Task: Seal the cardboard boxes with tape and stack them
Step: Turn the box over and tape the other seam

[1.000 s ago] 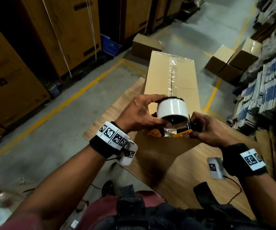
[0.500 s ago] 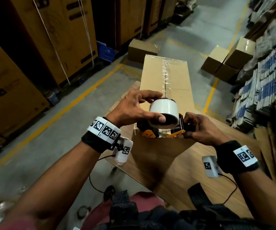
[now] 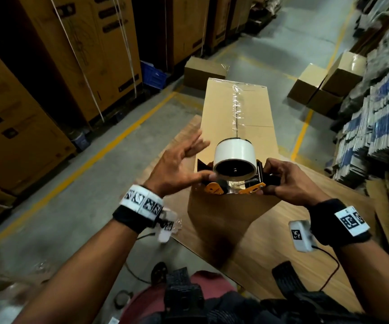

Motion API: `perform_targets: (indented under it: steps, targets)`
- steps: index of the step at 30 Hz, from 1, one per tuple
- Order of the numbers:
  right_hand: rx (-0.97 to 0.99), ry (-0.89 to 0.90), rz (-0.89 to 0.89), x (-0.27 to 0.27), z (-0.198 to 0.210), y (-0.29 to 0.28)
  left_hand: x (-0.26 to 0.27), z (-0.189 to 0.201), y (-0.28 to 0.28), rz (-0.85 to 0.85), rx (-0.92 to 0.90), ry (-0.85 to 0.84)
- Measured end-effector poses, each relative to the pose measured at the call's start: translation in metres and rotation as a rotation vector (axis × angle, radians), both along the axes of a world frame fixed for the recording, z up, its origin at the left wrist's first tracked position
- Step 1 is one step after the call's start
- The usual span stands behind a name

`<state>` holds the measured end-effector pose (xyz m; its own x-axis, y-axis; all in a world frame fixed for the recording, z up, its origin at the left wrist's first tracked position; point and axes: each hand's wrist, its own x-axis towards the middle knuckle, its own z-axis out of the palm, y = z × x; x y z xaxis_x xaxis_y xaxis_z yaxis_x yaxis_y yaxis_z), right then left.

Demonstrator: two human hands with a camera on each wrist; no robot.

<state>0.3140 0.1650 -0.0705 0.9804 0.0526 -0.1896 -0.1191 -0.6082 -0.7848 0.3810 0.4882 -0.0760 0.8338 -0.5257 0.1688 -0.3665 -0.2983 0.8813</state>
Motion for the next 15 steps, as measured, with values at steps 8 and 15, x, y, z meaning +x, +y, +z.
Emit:
perform_targets:
  steps: [8,15]
  targets:
    - [-0.007,0.001,-0.007,0.002,0.0,0.0,-0.028,-0.061,0.012,0.121,0.149,-0.367]
    - [-0.046,-0.003,0.003,-0.001,0.0,-0.002,-0.044,-0.095,0.001,0.186,0.443,-0.473]
